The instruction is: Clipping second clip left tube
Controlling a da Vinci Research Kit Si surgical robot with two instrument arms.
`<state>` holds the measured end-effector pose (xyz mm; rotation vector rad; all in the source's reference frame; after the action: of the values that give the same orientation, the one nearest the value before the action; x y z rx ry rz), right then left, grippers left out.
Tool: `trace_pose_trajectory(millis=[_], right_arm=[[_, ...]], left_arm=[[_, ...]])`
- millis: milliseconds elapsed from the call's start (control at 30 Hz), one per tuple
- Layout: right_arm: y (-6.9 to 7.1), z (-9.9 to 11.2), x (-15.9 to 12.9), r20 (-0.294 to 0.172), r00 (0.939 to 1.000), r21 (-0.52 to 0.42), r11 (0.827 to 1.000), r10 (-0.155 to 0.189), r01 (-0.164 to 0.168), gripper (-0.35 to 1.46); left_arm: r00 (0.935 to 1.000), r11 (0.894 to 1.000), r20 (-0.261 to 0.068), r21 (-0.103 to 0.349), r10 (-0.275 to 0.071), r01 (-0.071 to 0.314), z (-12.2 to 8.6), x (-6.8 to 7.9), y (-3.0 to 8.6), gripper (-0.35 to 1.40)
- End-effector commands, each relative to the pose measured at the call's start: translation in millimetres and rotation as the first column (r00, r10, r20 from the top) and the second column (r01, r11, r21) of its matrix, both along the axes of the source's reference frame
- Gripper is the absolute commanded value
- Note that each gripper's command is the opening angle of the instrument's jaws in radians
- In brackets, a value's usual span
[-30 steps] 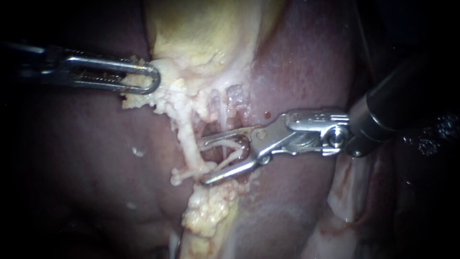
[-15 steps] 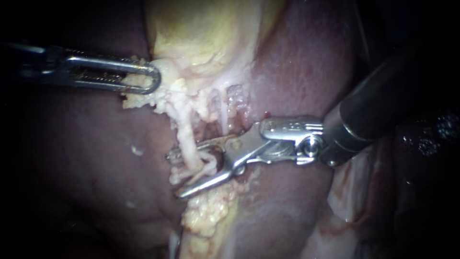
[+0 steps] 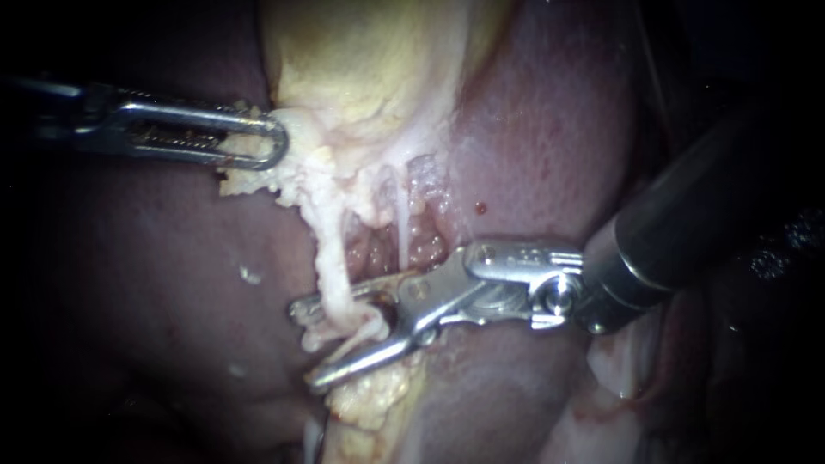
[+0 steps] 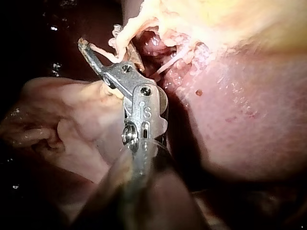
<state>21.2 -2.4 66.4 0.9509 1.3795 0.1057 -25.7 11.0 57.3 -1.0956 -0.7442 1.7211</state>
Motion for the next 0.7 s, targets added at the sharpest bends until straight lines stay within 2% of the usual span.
trace_pose_trajectory(millis=[33, 167, 333, 567, 700], right_arm=[[-0.3, -0.3, -0.4, -0.003, 1.0, -0.002, 1.0, -0.004, 0.004, 0.38], [-0.9, -0.9, -1.3, -0.001, 1.0, -0.003, 1.0, 0.006, -0.006, 0.37], [-0.9, -1.2, -2.1, 0.032, 0.9992, -0.015, 1.0, 0.023, -0.022, 0.29], [-1.0, -1.3, -2.1, 0.069, 0.9972, 0.015, 0.999, 0.03, -0.031, -0.06], [-1.1, -1.4, -2.1, 0.097, 0.9951, 0.073, 0.997, 0.02, -0.027, -0.27]], left_arm=[[1.0, 1.0, 0.001, 0.0, 0.001, -0.001, 0.0, 0.0, 0.0, -0.35], [1.0, 1.0, 0.001, 0.0, 0.001, -0.001, -0.1, 0.0, 0.0, -0.35], [1.0, 1.0, 0.001, 0.0, 0.001, -0.001, -0.1, 0.0, 0.0, -0.35], [1.0, 1.0, 0.001, 0.0, 0.001, -0.001, -0.1, 0.0, 0.0, -0.35], [1.0, 1.0, 0.001, 0.0, 0.001, -0.001, -0.1, 0.0, 0.0, -0.35]])
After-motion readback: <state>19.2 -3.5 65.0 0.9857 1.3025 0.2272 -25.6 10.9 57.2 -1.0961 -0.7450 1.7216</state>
